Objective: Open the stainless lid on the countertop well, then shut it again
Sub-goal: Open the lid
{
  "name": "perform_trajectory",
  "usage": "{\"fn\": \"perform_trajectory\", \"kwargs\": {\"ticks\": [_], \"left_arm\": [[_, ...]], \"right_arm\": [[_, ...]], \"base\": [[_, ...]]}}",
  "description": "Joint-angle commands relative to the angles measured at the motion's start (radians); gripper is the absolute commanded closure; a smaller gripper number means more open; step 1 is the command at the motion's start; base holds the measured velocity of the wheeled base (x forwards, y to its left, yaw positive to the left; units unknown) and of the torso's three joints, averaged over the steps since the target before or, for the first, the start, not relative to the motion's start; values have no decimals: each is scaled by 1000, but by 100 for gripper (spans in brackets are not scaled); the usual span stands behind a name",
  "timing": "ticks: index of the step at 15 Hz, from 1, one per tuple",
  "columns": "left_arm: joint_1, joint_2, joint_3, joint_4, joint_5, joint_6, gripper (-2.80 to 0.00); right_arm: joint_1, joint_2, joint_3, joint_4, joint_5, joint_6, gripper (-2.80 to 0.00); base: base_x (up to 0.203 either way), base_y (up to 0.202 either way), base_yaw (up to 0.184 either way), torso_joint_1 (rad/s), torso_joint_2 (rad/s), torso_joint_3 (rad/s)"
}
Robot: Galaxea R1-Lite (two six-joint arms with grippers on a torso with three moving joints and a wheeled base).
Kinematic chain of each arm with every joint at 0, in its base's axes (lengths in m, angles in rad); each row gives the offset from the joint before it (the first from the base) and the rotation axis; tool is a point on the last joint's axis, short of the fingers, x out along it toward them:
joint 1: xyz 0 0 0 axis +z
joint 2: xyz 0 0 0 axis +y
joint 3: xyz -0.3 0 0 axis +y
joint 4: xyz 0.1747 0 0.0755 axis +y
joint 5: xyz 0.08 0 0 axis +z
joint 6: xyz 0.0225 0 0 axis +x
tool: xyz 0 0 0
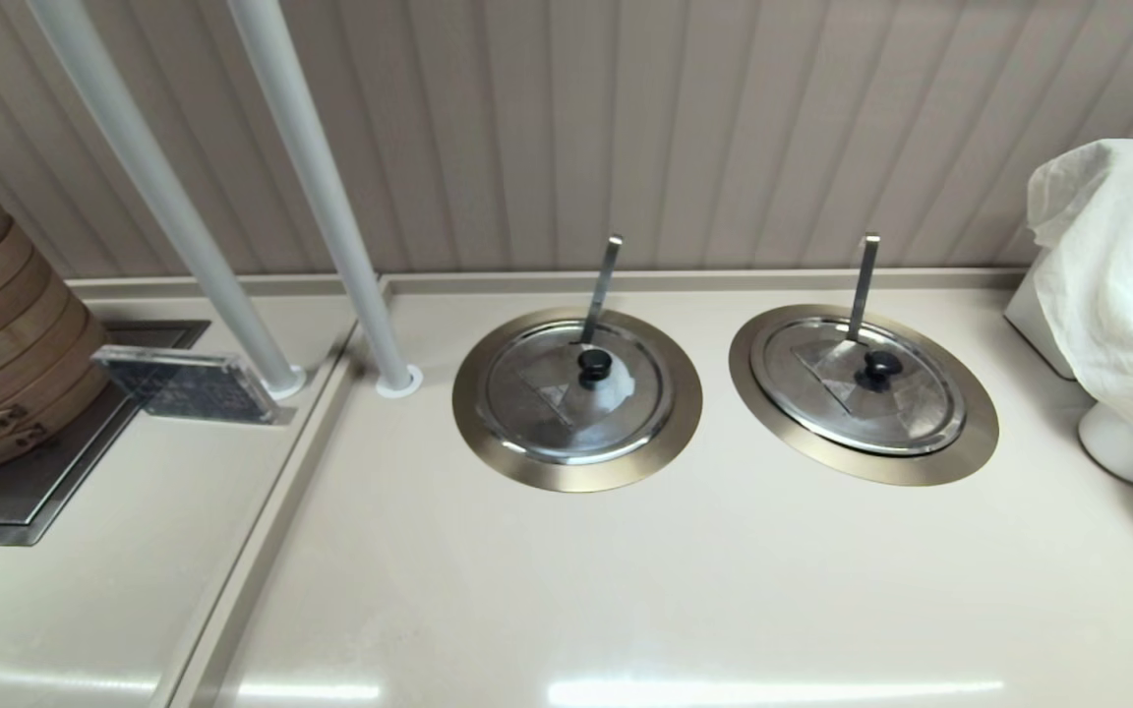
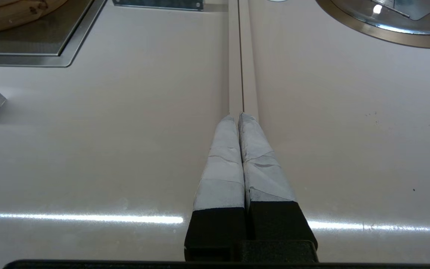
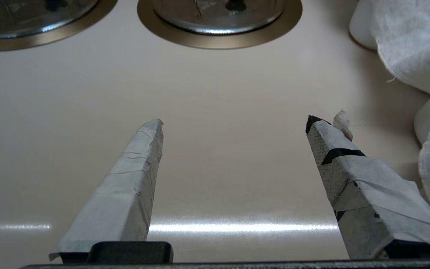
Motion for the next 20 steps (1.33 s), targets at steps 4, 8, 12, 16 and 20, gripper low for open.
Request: {"fn": "perform_trajectory", "kwargs": {"ticks": [4,8,12,16,20], "left_arm": [[0,0,0,0,0,0,0],[0,0,0,0,0,0,0],[0,0,0,0,0,0,0],[0,0,0,0,0,0,0],[0,0,0,0,0,0,0]], "right_arm": [[8,250,-489,1,3,-8,-280],[21,802,-880,4,39,-81,-280],[39,1322,-1034,-2,37,-107,-280],[38,1689,-1068,-266,-117,-106,-280],[29,1751,-1066,-396,-144,-43,-280]], "base": [[0,0,0,0,0,0],[0,0,0,0,0,0],[0,0,0,0,0,0],[0,0,0,0,0,0],[0,0,0,0,0,0]]}}
